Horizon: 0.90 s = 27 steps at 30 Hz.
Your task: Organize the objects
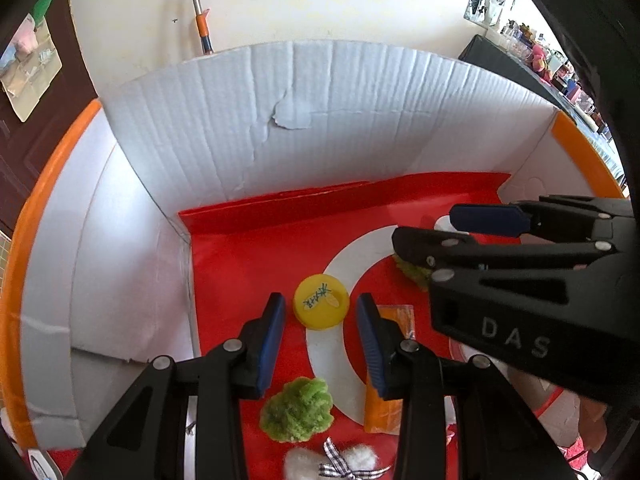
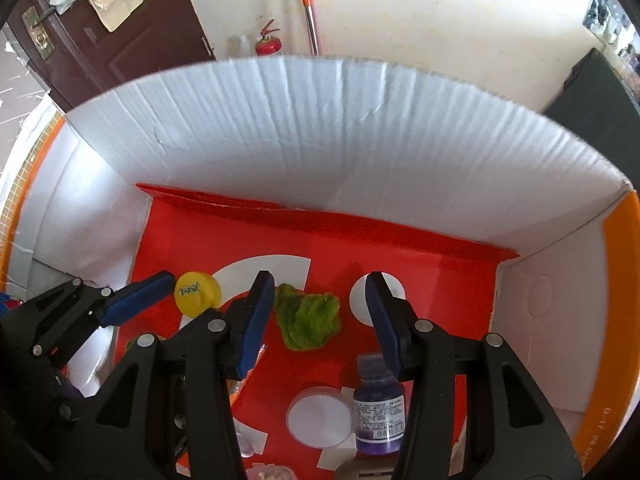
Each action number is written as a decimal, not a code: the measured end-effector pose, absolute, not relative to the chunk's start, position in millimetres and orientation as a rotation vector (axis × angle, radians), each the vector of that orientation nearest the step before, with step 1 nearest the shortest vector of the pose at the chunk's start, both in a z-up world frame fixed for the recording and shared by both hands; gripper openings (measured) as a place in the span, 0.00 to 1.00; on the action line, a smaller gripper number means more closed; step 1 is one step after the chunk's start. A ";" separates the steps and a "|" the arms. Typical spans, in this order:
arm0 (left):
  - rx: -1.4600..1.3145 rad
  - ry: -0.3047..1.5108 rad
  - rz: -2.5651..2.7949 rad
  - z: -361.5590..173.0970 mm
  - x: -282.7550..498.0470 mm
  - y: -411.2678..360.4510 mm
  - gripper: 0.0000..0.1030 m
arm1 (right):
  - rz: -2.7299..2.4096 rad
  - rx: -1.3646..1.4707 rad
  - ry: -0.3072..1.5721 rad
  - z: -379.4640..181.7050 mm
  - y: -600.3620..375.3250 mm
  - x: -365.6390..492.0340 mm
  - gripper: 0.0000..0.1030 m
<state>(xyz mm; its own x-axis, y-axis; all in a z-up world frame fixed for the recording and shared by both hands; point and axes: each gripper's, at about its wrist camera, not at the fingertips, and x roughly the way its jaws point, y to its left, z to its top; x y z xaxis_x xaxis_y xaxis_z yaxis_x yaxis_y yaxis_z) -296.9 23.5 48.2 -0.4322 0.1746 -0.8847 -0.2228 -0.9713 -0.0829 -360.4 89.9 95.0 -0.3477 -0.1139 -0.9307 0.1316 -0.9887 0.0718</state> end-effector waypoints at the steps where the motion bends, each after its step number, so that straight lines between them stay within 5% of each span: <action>1: -1.518 0.066 2.478 48.6 -296.9 26.3 0.38 | -2.467 1.694 0.019 97.2 89.9 -359.4 0.45; 11: -1.475 0.016 2.500 73.7 -277.6 14.4 0.38 | -2.520 1.594 -0.037 128.1 97.6 -350.4 0.45; 27: -1.163 -0.037 2.720 125.9 -212.1 -11.4 0.73 | -2.771 1.157 -0.074 204.0 130.2 -244.7 0.63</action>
<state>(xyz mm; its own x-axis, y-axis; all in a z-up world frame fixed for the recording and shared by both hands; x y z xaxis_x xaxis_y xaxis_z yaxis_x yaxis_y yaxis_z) -212.1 -11.4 125.9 -0.6769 0.1773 -0.7144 -0.1576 -0.9830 -0.0946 -244.7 130.2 204.0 -0.6950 -0.1460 -0.7040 0.1081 -0.9893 0.0984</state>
